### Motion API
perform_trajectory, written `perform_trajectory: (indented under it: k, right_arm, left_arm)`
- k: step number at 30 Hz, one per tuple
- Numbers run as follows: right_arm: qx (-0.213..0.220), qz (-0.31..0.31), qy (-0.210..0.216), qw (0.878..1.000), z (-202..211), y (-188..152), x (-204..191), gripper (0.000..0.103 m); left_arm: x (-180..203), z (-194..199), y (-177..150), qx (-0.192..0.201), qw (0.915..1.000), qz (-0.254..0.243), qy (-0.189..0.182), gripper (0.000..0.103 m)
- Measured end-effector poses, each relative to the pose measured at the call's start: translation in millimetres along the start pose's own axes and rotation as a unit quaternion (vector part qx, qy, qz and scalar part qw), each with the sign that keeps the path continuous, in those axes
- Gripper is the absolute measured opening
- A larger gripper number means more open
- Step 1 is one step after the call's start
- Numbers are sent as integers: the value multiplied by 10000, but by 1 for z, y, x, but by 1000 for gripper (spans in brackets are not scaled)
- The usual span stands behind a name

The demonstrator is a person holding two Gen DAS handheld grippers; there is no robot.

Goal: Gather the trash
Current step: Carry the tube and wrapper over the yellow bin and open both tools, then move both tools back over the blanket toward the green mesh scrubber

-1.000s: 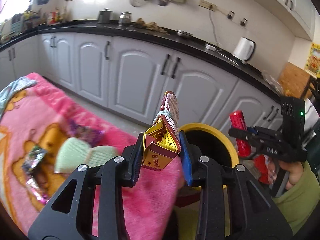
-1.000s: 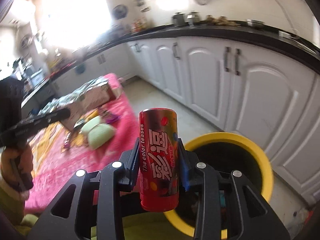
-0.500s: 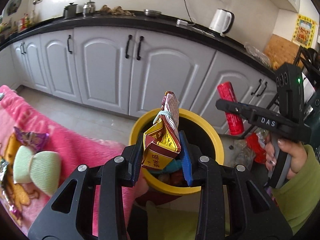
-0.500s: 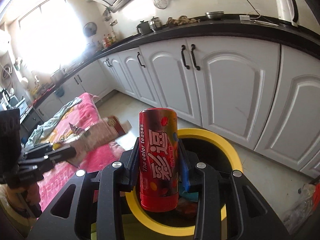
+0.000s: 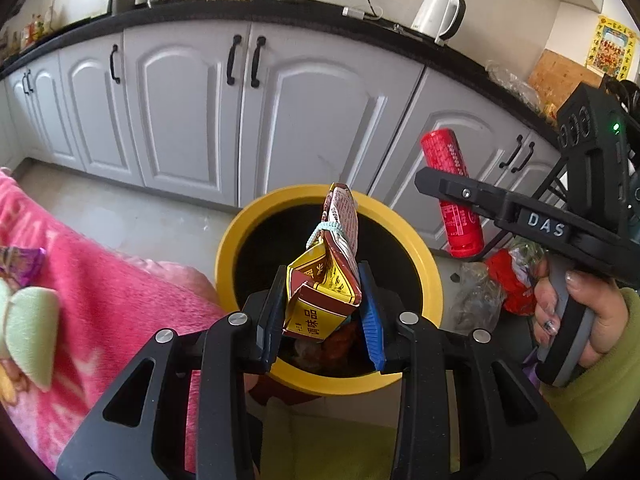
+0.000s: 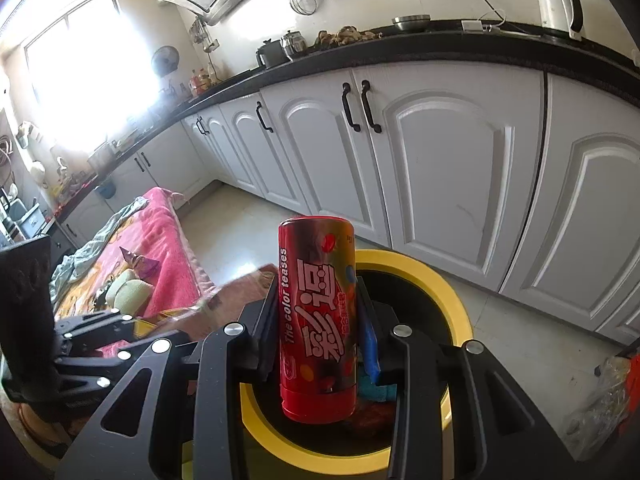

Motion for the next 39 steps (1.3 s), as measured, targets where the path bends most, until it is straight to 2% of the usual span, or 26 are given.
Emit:
perform_trajectory:
  k: [12, 13, 14, 17, 20, 23, 24, 26, 29, 31, 36, 39]
  right_arm:
    - [-228, -319, -10, 9992, -19, -11, 14, 33]
    - [-227, -357, -27, 9991, -19, -11, 15, 36]
    - [-201, -450, -63, 9988, -18, -11, 18, 49]
    - [-112, -497, -132, 9986, -14, -10, 20, 55]
    - [-38, -501, -161, 9986, -10, -8, 18, 65]
    - [-16, -425, -156, 9990, -8, -5, 12, 68]
    - [-1, -395, -154, 9991, -7, -4, 10, 68]
    - [24, -332, -135, 9994, -5, -2, 5, 71]
    - [70, -186, -111, 9997, -2, 2, -6, 74]
    - [100, -104, -79, 9999, 0, 5, -12, 75]
    - [196, 124, -27, 9997, 7, 11, -32, 79]
    - [245, 246, 16, 9994, 11, 14, -44, 80]
  left_arm:
    - [-3, -33, -9, -225, 9996, 118, 131, 27]
    - [-4, -33, -9, -217, 9996, 134, 139, 27]
    - [-6, -32, -9, -200, 9995, 156, 165, 30]
    - [-12, -26, -9, -128, 9993, 232, 245, 46]
    - [-19, -17, -7, -29, 9989, 327, 336, 55]
    - [-27, -5, -5, 110, 9981, 408, 447, 66]
    - [-30, 0, -5, 150, 9978, 448, 475, 66]
    - [-37, 11, -4, 258, 9966, 554, 548, 80]
    - [-49, 27, -2, 413, 9945, 701, 664, 89]
    - [-56, 36, -1, 514, 9927, 793, 751, 92]
    - [-78, 65, -1, 782, 9858, 990, 1107, 92]
    - [-89, 80, -3, 885, 9827, 1125, 1171, 92]
Point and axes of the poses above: each gripper's, at about its wrist camera, not at the fingertips, and z roughly against the way its jaws point, x to its right, y to its top, the point moved 2 cm from there along -z, roughly the way its jaws point, and after that the axes turned 9 degrees about z, right-handed, at the moved point
